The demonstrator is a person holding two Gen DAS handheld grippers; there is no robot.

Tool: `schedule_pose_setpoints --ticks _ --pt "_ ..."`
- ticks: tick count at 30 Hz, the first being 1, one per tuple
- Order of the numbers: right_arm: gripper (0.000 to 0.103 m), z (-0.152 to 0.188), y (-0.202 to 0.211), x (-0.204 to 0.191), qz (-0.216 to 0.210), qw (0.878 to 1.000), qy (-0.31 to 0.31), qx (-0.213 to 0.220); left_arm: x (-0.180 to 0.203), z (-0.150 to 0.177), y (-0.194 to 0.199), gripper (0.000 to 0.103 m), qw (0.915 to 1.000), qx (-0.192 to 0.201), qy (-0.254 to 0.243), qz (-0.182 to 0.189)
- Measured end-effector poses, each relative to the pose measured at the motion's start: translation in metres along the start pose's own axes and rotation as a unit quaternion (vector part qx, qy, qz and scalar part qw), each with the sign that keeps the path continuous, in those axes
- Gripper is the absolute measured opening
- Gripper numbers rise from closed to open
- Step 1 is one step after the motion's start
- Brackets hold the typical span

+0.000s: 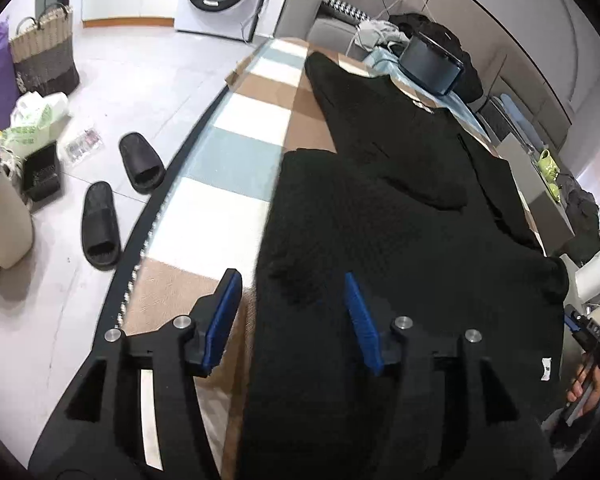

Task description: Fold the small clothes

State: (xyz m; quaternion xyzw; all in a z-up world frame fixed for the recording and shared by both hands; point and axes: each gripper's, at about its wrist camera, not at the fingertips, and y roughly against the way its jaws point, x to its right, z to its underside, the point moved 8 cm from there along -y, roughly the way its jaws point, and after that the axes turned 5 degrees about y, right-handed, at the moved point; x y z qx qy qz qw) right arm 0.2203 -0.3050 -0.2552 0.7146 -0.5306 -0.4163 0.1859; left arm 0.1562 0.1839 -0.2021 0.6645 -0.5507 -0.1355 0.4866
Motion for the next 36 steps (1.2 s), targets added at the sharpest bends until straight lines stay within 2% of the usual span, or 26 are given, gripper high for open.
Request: schedule_pose_setpoints --ticks 2,3,5,6,7,9,10,13,16,19,22,24,27,30,32,34,36 --pt "0.039 0.0 -0.007 0.0 0.002 1.0 0.003 -0.01 0.002 -0.002 -0.009 0.048 0.9999 -0.012 0.005 0.004" --pt "0.039 0.0 -0.009 -0.001 0.005 1.0 0.005 -0.013 0.002 -0.003 -0.011 0.044 0.9999 -0.013 0.008 0.006" --pt "0.039 -0.001 -0.015 -0.003 0.01 1.0 0.014 -0.02 0.001 -0.005 -0.016 0.015 0.9997 -0.015 0.016 0.007" --pt "0.039 -0.002 -0.017 -0.007 0.009 0.999 0.023 -0.021 0.0 -0.006 -0.016 0.01 0.9996 -0.014 0.024 0.011" --pt "0.038 -0.003 -0.02 -0.01 0.013 0.999 0.032 -0.02 -0.001 -0.007 -0.016 0.009 0.9994 -0.011 0.03 0.017" --pt "0.021 -0.003 -0.024 -0.013 0.023 0.998 0.048 -0.025 -0.001 -0.008 -0.01 0.007 0.9989 0.006 0.036 0.028" --pt "0.005 -0.003 -0.025 -0.016 0.022 0.998 0.054 -0.025 0.0 -0.009 -0.005 0.006 0.9989 0.014 0.033 0.031" --pt "0.005 -0.006 -0.021 -0.023 -0.001 0.998 0.063 -0.011 0.004 -0.008 0.014 0.006 0.9978 0.042 0.027 0.043" --pt "0.005 -0.011 -0.007 -0.022 -0.048 0.998 0.029 0.012 0.009 -0.005 0.039 0.005 0.9957 0.068 0.02 0.058" --pt "0.005 -0.016 0.016 -0.025 -0.101 0.993 0.006 0.053 0.014 0.0 0.069 0.005 0.9924 0.098 0.009 0.074" --pt "0.005 -0.017 0.038 -0.034 -0.153 0.984 0.004 0.094 0.017 0.006 0.093 0.004 0.9895 0.119 0.0 0.081" --pt "0.005 -0.015 0.051 -0.037 -0.166 0.98 0.005 0.114 0.018 0.01 0.109 0.004 0.9875 0.132 -0.007 0.087" --pt "0.005 -0.012 0.071 -0.042 -0.208 0.967 0.002 0.144 0.013 0.014 0.126 0.004 0.9861 0.141 -0.001 0.089" --pt "0.005 -0.012 0.088 -0.046 -0.234 0.958 0.004 0.165 0.006 0.012 0.138 0.002 0.9847 0.153 0.007 0.083" --pt "0.005 -0.016 0.094 -0.045 -0.234 0.956 0.004 0.177 0.001 0.007 0.143 0.0 0.9836 0.16 0.014 0.083" --pt "0.005 -0.023 0.094 -0.043 -0.23 0.957 -0.002 0.178 -0.003 -0.005 0.145 0.0 0.9821 0.172 0.022 0.074" --pt "0.005 -0.03 0.086 -0.042 -0.21 0.963 -0.007 0.171 -0.005 -0.019 0.141 0.0 0.9812 0.175 0.027 0.076"
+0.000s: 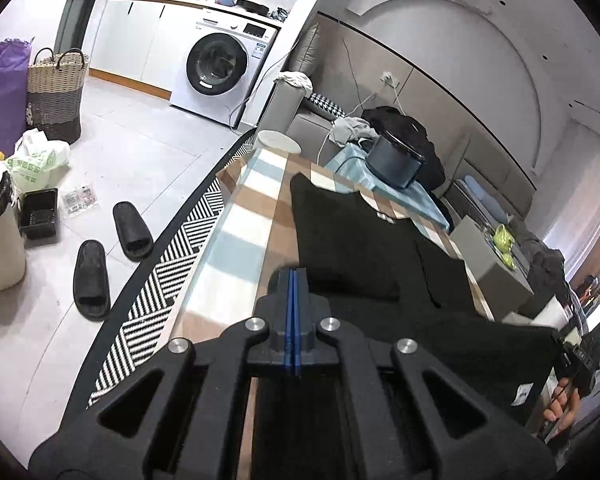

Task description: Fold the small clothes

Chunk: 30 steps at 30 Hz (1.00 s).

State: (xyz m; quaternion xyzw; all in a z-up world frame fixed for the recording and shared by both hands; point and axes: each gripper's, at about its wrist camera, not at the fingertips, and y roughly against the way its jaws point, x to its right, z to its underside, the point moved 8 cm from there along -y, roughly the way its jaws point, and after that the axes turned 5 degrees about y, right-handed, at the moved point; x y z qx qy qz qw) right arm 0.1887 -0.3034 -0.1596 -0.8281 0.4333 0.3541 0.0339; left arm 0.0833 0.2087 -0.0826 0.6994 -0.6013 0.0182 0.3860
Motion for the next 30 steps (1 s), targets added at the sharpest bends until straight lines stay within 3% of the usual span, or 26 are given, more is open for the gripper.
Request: schedule_pose_setpoints --ticks 6,7,9,10,11,13,17,19,21,23,25,30 --pt "0.005 -0.003 -0.028 0.013 0.041 0.999 -0.007 -0.03 -0.001 0.001 -0.04 0.0 0.9986 -0.052 -0.007 -0.012" --pt "0.005 -0.002 -0.029 0.013 0.042 0.998 -0.005 -0.035 0.0 0.005 -0.043 0.005 0.9979 -0.062 -0.013 -0.012" --pt "0.005 0.002 -0.032 0.014 0.049 0.998 0.001 -0.046 0.0 0.019 -0.049 0.029 0.9957 -0.09 -0.02 -0.013" --pt "0.005 0.004 -0.033 0.016 0.05 0.998 -0.001 -0.049 -0.001 0.025 -0.05 0.048 0.995 -0.098 -0.017 -0.014" --pt "0.005 0.006 -0.035 0.017 0.047 0.997 -0.006 -0.053 -0.003 0.033 -0.051 0.06 0.9947 -0.101 -0.014 -0.013" --pt "0.005 0.01 -0.036 0.017 0.045 0.997 -0.007 -0.058 -0.004 0.047 -0.055 0.064 0.9933 -0.113 -0.017 -0.018" --pt "0.005 0.015 -0.042 0.014 0.039 0.997 0.0 -0.07 -0.008 0.079 -0.072 0.063 0.9859 -0.163 -0.017 -0.035" --pt "0.005 0.016 -0.044 0.013 0.037 0.997 0.003 -0.071 -0.01 0.089 -0.08 0.061 0.9822 -0.174 -0.033 -0.062" --pt "0.005 0.016 -0.044 0.013 0.037 0.997 0.008 -0.073 -0.008 0.094 -0.085 0.048 0.9801 -0.175 -0.048 -0.08" --pt "0.005 0.017 -0.044 0.013 0.036 0.996 0.007 -0.075 -0.005 0.097 -0.088 0.019 0.977 -0.178 -0.069 -0.096" --pt "0.005 0.017 -0.043 0.014 0.04 0.996 0.01 -0.076 -0.001 0.097 -0.09 0.005 0.9765 -0.173 -0.084 -0.097" --pt "0.005 0.019 -0.043 0.011 0.048 0.995 0.023 -0.082 0.016 0.085 -0.082 0.004 0.9776 -0.142 -0.122 -0.097"
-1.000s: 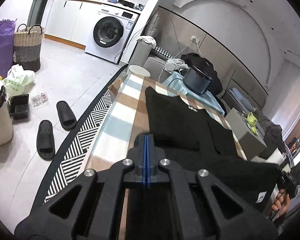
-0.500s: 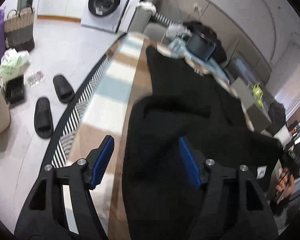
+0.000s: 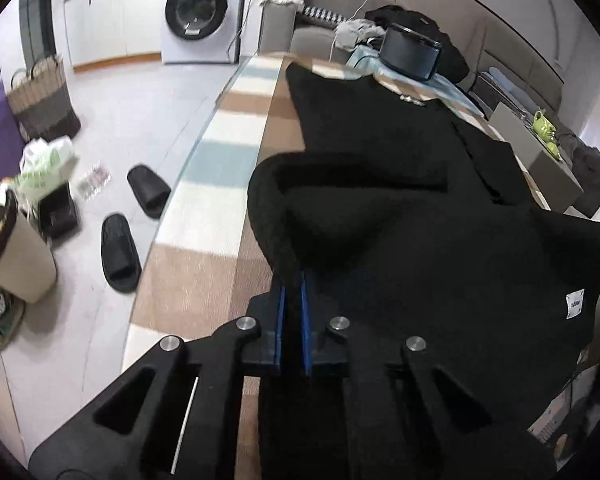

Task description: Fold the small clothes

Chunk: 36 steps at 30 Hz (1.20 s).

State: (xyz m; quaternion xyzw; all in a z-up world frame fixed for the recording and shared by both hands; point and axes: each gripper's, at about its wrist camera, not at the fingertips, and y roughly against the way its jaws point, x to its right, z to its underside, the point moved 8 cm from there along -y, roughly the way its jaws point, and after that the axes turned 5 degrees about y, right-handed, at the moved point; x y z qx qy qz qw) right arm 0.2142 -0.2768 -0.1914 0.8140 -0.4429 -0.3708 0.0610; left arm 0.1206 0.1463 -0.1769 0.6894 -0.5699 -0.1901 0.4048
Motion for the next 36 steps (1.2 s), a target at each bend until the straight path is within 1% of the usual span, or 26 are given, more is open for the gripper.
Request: schedule_pose_setpoints --ticks 4,7,8,11,12,15,19,23,26,31,36 --pt "0.005 -0.002 0.003 -0.007 0.0 1.0 0.019 0.006 0.007 -0.016 0.017 0.004 0.9995 0.025 -0.018 0.005" --pt "0.005 -0.008 0.004 -0.01 0.013 0.999 0.029 0.017 0.008 -0.032 0.028 0.004 0.9988 0.042 -0.017 0.02" --pt "0.005 -0.01 0.003 -0.01 0.028 0.999 0.034 0.016 0.009 -0.041 0.032 0.004 0.9982 0.049 -0.016 0.03" --pt "0.005 -0.019 -0.006 -0.011 0.078 0.995 0.059 0.005 0.01 -0.064 0.032 0.004 0.997 0.062 -0.018 0.041" --pt "0.005 -0.022 -0.012 -0.011 0.113 0.991 0.073 -0.005 0.011 -0.071 0.03 0.004 0.9968 0.065 -0.019 0.042" --pt "0.005 -0.029 -0.027 -0.007 0.168 0.981 0.093 -0.022 0.014 -0.096 0.015 0.004 0.9966 0.063 -0.016 0.05" --pt "0.005 -0.035 -0.044 0.006 0.208 0.973 0.091 -0.038 0.015 -0.121 -0.014 0.004 0.9973 0.057 -0.01 0.044" --pt "0.005 -0.04 -0.061 0.025 0.223 0.971 0.071 -0.054 0.014 -0.136 -0.045 0.004 0.9985 0.043 -0.003 0.034" --pt "0.005 -0.042 -0.072 0.033 0.232 0.968 0.067 -0.065 0.012 -0.139 -0.067 0.004 0.9993 0.027 0.004 0.026" --pt "0.005 -0.041 -0.082 0.039 0.242 0.964 0.075 -0.078 0.007 -0.135 -0.087 0.004 0.9997 0.013 0.011 0.019" --pt "0.005 -0.038 -0.086 0.039 0.252 0.96 0.083 -0.087 0.006 -0.128 -0.093 0.004 0.9999 0.01 0.009 0.01"
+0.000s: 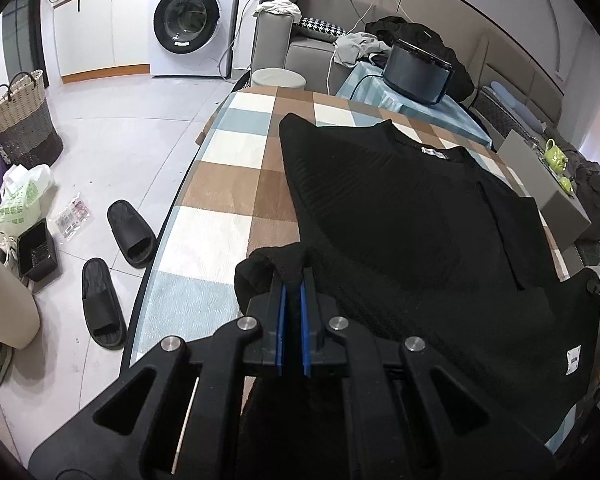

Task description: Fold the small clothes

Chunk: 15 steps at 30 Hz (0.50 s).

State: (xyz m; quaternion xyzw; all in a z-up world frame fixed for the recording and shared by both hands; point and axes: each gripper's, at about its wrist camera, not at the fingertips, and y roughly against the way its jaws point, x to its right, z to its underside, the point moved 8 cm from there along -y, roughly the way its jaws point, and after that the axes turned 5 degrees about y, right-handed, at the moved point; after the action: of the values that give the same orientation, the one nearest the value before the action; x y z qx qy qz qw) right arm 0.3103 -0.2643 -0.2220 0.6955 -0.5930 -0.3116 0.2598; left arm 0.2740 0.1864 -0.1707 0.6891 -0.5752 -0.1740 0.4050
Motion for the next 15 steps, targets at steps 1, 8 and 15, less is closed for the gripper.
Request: schedule_pose_setpoints --ticks 1,8,15 --pt "0.005 0.0 0.0 -0.001 0.001 1.0 0.001 0.0 0.0 0.001 -0.001 0.004 1.0 -0.002 0.001 -0.002" --pt "0.032 0.002 -0.004 -0.002 0.005 1.0 0.009 -0.01 -0.002 0.01 0.001 0.021 0.9998 -0.019 0.011 0.001" --pt "0.055 0.013 -0.007 0.0 -0.012 1.0 -0.003 -0.023 0.004 0.024 0.007 0.048 0.9994 -0.032 0.003 0.011"
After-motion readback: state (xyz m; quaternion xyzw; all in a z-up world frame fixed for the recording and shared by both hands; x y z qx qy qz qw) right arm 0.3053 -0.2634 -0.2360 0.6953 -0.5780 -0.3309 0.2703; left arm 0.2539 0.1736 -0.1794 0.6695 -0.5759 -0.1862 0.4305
